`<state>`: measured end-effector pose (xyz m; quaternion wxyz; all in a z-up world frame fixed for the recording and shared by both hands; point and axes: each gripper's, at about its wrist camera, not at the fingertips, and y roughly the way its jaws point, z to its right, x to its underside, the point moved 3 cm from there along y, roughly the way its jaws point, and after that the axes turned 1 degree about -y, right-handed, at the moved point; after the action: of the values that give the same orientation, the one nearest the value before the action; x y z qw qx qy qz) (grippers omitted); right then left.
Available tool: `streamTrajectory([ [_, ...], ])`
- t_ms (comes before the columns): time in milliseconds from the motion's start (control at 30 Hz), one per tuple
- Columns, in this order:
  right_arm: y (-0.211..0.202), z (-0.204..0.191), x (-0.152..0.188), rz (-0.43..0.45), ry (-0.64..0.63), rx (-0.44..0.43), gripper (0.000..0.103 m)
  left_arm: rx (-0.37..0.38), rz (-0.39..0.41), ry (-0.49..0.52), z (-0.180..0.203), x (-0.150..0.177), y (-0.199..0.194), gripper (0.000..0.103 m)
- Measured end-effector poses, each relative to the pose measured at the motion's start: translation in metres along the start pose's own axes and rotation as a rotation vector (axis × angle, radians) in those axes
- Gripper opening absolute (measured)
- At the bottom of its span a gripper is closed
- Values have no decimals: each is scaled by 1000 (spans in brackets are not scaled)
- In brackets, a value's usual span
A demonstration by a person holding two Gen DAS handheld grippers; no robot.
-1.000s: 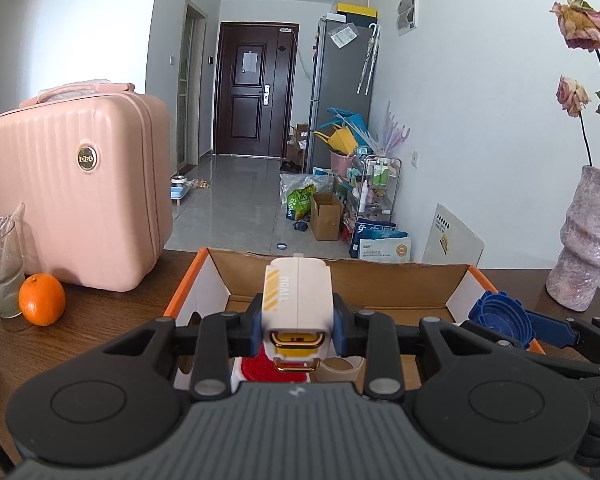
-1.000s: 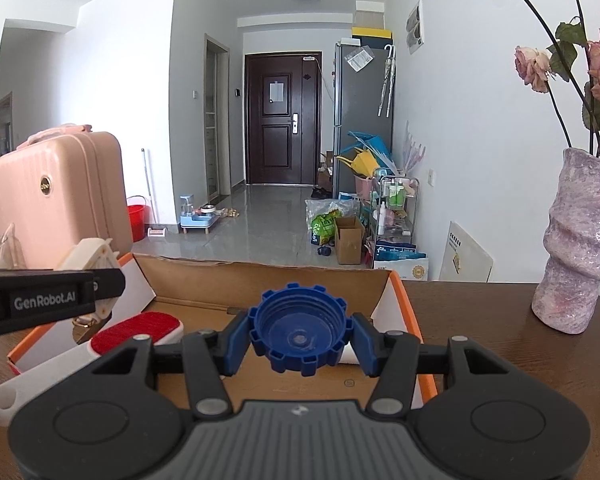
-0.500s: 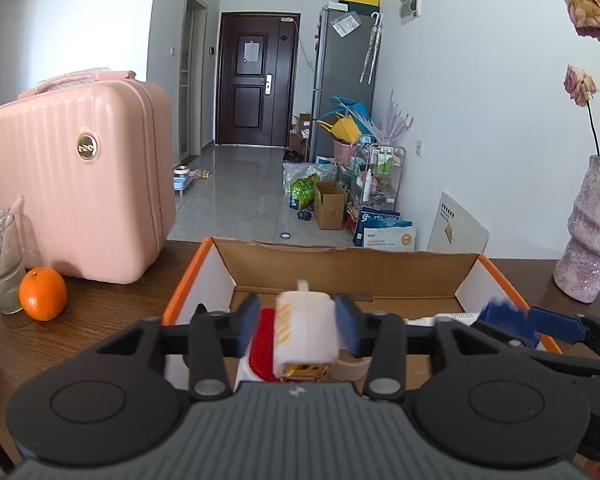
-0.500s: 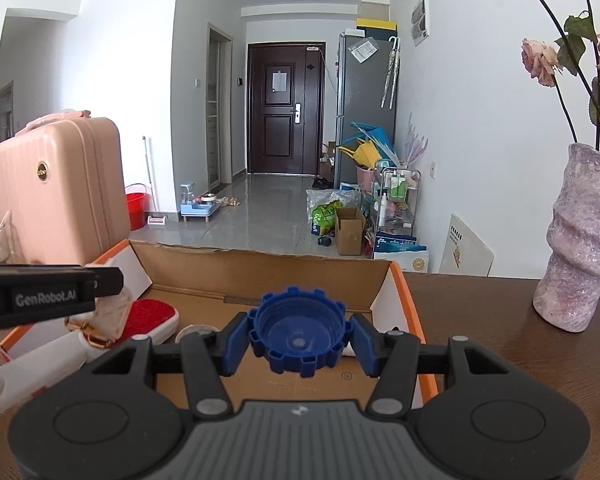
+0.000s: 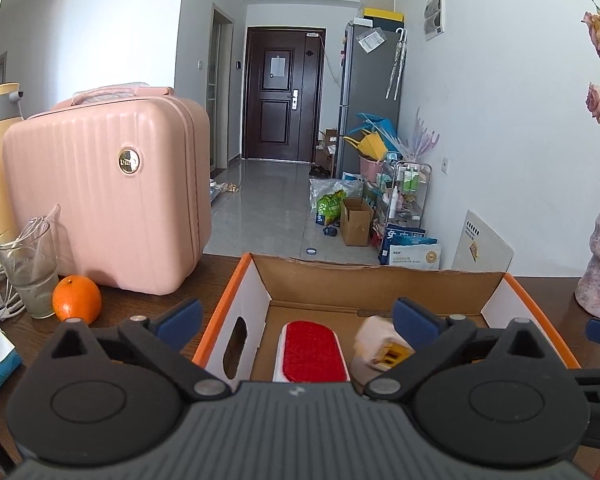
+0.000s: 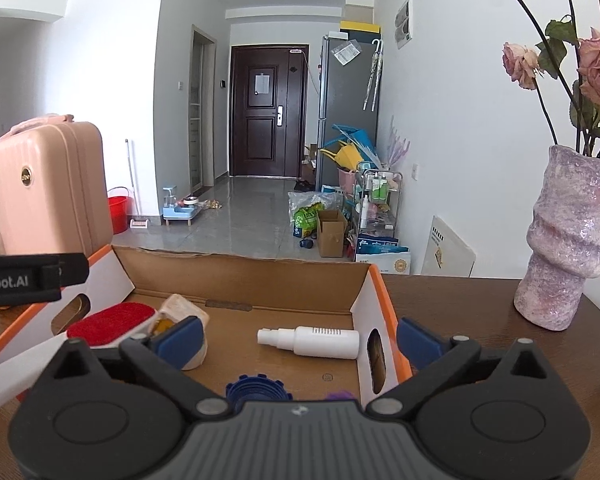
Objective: Organize rigid objects
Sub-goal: 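Open both grippers to drop the plug adapter and blue cap into the box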
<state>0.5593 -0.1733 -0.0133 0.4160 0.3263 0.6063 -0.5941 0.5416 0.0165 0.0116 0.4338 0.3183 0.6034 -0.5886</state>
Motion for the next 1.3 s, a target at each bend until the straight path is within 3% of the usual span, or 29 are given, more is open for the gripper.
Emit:
streamTrajectory([
  [533, -10, -3, -1, 24, -1, -8, 103, 10, 22, -13, -2, 2, -12, 103],
  [1300, -72, -4, 25, 77, -25, -30, 103, 20, 59, -8, -15, 25, -67, 103],
])
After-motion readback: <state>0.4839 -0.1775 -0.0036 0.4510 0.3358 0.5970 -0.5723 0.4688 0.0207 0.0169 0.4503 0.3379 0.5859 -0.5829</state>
